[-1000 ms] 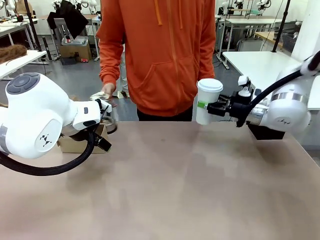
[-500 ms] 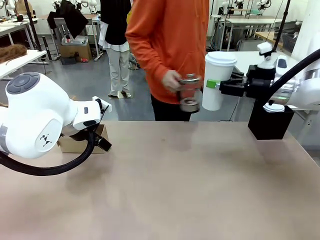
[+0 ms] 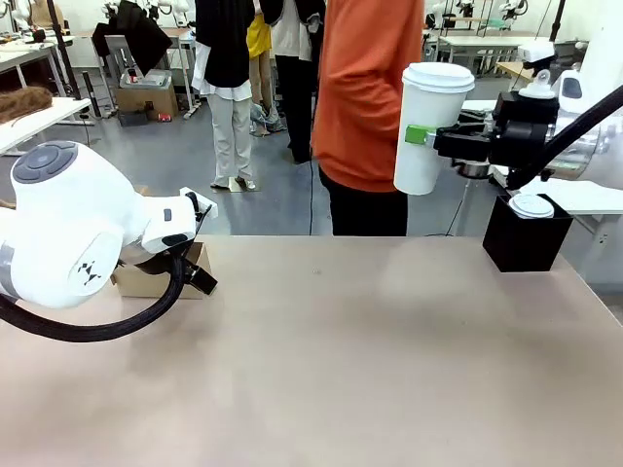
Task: Pour a drink into a cup and package it in a carrier.
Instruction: When a person places the Paper Cup Lid on the 600 ml Paper Cup , lift the 600 ml Paper Cup, then position the Cup Carrier in the center of the table.
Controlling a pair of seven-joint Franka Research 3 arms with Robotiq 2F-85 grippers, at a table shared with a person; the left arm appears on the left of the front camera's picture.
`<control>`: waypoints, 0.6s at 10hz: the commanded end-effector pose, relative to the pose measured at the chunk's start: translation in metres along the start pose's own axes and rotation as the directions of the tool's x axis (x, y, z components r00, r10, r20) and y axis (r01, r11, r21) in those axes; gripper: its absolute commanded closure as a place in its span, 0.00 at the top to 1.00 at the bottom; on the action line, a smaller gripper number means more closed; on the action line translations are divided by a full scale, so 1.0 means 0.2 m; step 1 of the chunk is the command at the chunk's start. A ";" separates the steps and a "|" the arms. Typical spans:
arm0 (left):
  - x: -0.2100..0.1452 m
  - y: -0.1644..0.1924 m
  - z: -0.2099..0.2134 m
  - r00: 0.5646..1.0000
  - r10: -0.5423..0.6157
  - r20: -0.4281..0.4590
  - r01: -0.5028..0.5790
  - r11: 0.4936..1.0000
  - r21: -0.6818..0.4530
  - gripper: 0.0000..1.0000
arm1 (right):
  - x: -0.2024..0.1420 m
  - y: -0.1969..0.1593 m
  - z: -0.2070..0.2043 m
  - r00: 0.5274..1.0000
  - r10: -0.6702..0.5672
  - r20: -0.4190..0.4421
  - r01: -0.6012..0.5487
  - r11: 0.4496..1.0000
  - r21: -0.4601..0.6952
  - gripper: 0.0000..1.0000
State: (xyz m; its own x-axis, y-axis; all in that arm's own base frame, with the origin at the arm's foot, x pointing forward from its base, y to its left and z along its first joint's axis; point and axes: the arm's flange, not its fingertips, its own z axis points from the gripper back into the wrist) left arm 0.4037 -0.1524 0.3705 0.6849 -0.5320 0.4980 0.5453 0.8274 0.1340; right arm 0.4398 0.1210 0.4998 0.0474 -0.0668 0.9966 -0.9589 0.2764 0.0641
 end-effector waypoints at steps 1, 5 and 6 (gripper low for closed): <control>0.00 0.00 0.00 1.000 0.002 0.001 -0.002 1.000 -0.001 1.00 | 0.00 -0.01 0.01 1.000 0.012 0.002 -0.012 1.000 -0.010 0.85; 0.00 0.00 0.00 1.000 0.002 0.001 -0.002 1.000 -0.001 1.00 | 0.00 -0.01 0.01 1.000 0.012 0.002 -0.012 1.000 -0.010 0.85; 0.00 0.00 0.00 1.000 0.002 0.001 -0.002 1.000 -0.001 1.00 | 0.00 -0.01 0.01 1.000 0.012 0.002 -0.012 1.000 -0.010 0.85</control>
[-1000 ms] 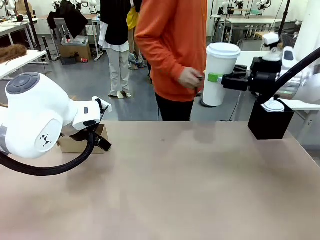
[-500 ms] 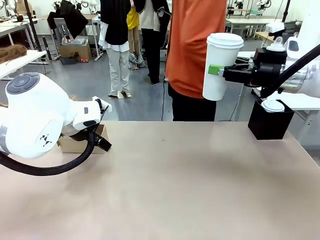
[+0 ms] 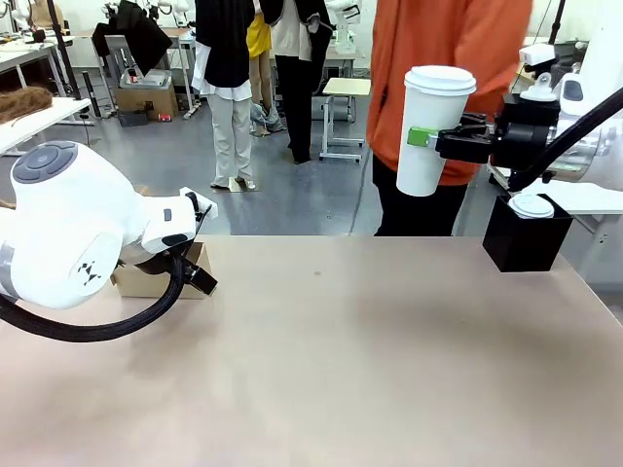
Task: Pour a drink into a cup and package it in a carrier.
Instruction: Position the Cup Carrier in the center of the table.
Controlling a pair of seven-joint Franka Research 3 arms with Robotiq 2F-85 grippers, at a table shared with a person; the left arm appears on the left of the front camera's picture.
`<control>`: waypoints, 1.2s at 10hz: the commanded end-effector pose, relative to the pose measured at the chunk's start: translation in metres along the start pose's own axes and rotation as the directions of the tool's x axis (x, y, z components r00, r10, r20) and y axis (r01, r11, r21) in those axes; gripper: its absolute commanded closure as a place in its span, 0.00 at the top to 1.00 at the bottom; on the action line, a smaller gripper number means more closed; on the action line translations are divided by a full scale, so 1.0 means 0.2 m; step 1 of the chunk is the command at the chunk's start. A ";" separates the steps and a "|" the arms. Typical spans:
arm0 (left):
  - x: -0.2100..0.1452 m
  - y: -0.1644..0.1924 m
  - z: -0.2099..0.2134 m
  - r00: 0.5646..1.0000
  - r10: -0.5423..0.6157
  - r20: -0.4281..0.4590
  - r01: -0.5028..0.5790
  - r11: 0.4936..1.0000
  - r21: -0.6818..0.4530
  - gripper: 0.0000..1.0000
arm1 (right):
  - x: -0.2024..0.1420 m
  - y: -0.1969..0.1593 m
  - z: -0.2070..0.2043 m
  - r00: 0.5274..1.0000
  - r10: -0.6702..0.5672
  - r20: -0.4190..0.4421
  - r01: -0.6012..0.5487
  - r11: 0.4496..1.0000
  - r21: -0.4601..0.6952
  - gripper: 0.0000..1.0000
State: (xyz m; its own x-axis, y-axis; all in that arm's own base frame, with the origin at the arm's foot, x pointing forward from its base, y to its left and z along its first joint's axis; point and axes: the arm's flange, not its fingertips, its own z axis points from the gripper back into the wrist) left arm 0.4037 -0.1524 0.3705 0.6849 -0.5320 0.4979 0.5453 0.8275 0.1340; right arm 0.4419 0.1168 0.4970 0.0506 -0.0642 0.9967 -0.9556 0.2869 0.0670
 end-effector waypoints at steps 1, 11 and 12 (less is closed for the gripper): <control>0.00 0.00 0.00 1.000 0.002 0.001 -0.002 1.000 -0.001 1.00 | 0.01 0.01 -0.01 1.000 0.014 0.006 -0.014 1.000 0.001 0.85; 0.63 0.23 0.83 0.960 0.277 -0.042 -0.271 0.956 0.110 1.00 | 0.01 0.01 -0.01 1.000 0.014 0.006 -0.014 1.000 0.001 0.85; 0.66 0.33 0.82 0.947 0.315 -0.059 -0.307 0.945 0.115 1.00 | 0.01 0.01 -0.01 1.000 0.014 0.006 -0.014 1.000 0.001 0.85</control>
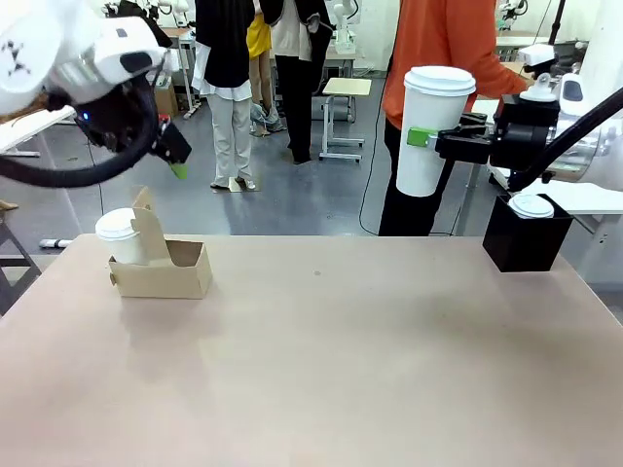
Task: Pour a drink into a cup and package it in a carrier.
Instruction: Position the Cup Carrier in the center of the table.
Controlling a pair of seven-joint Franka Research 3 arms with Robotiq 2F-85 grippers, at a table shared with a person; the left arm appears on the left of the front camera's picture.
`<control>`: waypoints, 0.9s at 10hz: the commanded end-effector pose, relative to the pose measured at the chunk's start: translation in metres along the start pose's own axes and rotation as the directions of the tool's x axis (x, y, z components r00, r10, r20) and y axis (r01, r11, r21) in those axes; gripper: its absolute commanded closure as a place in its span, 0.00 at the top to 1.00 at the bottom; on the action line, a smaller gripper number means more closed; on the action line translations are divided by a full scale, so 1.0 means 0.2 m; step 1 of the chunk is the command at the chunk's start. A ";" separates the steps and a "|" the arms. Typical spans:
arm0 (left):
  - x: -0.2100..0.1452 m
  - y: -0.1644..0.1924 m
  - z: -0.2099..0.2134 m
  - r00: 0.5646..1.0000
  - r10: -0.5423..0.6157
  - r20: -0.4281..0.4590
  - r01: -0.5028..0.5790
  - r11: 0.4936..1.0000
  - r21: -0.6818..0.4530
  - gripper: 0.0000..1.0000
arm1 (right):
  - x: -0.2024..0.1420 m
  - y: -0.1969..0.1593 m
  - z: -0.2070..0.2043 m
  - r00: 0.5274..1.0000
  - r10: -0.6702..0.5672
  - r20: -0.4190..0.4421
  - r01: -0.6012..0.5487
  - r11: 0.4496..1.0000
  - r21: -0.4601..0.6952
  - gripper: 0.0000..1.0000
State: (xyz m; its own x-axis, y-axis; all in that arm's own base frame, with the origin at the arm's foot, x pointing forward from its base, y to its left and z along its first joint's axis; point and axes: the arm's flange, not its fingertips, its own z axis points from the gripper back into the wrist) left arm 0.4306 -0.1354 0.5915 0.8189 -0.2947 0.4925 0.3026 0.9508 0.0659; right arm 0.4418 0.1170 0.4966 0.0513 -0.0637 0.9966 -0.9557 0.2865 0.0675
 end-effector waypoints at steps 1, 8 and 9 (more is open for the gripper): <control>0.14 0.05 -0.11 0.994 0.102 -0.049 -0.099 0.993 0.060 1.00 | 0.01 0.01 -0.01 1.000 0.014 0.007 -0.014 1.000 0.001 0.85; 0.13 0.19 -0.49 0.951 0.283 -0.124 -0.264 0.953 0.149 1.00 | 0.01 0.01 -0.01 1.000 0.014 0.007 -0.014 1.000 0.001 0.85; 0.11 0.22 -0.48 0.948 0.294 -0.122 -0.275 0.949 0.154 1.00 | 0.01 0.01 -0.01 1.000 0.014 0.007 -0.014 1.000 0.001 0.85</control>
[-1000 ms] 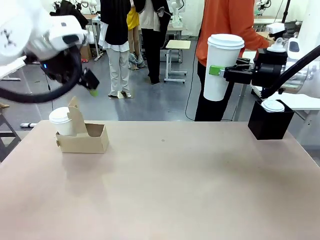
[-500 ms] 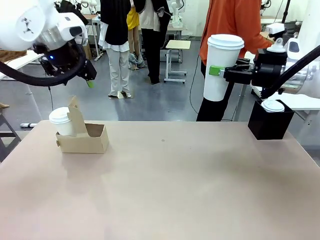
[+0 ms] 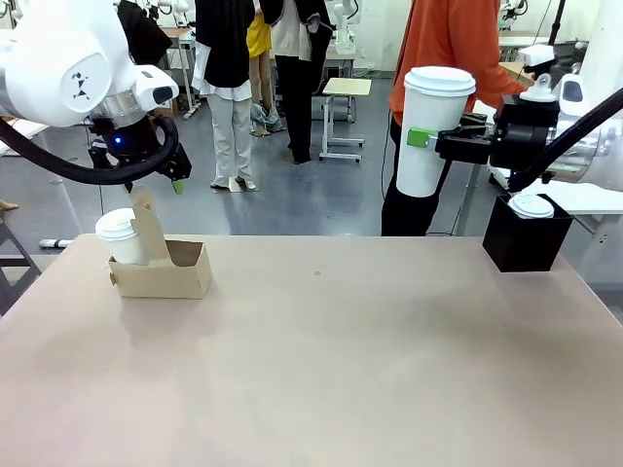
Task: Pour a drink into a cup and package it in a carrier.
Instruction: Position the Cup Carrier in the center of the table.
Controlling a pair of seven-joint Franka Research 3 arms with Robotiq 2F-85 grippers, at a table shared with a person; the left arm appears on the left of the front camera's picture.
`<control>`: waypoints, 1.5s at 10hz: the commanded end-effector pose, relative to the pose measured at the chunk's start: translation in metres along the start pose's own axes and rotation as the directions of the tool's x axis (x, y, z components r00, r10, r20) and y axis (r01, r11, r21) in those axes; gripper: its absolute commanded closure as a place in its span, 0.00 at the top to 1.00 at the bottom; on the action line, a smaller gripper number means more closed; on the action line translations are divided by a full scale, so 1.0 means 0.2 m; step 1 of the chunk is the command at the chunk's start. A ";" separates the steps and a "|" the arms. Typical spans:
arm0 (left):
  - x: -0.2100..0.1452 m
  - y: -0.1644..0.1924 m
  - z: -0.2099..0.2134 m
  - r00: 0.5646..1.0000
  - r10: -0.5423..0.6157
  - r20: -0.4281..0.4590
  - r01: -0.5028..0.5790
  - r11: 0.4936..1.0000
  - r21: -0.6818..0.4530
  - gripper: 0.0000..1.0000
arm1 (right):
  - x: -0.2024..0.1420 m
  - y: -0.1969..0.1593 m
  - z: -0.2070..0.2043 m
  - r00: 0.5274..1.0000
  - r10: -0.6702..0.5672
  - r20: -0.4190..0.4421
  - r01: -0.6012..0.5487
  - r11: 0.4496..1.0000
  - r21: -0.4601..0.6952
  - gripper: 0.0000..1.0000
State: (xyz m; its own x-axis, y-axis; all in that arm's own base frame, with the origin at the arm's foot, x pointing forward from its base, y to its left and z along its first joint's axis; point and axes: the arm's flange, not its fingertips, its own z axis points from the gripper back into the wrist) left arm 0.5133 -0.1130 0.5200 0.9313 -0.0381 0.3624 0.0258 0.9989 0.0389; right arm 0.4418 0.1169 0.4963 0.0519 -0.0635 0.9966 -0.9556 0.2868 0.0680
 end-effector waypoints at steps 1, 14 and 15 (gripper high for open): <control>-0.02 0.04 -0.01 0.999 0.038 0.011 -0.038 0.998 0.040 1.00 | 0.01 0.01 -0.01 1.000 0.015 0.007 -0.015 1.000 0.001 0.85; -0.06 0.05 -0.10 0.995 0.095 -0.020 -0.092 0.991 0.099 0.00 | 0.01 0.01 -0.01 1.000 0.015 0.007 -0.015 1.000 0.001 0.85; -0.05 0.05 -0.11 0.996 0.089 -0.025 -0.087 0.991 0.098 0.00 | 0.01 0.01 -0.01 1.000 0.015 0.007 -0.015 1.000 0.001 0.85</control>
State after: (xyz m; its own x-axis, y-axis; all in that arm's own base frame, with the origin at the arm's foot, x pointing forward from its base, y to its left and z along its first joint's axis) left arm 0.5139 -0.0992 0.4984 0.9414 0.0338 0.3356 -0.0599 0.9959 0.0679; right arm 0.4419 0.1168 0.4962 0.0519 -0.0635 0.9966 -0.9555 0.2870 0.0680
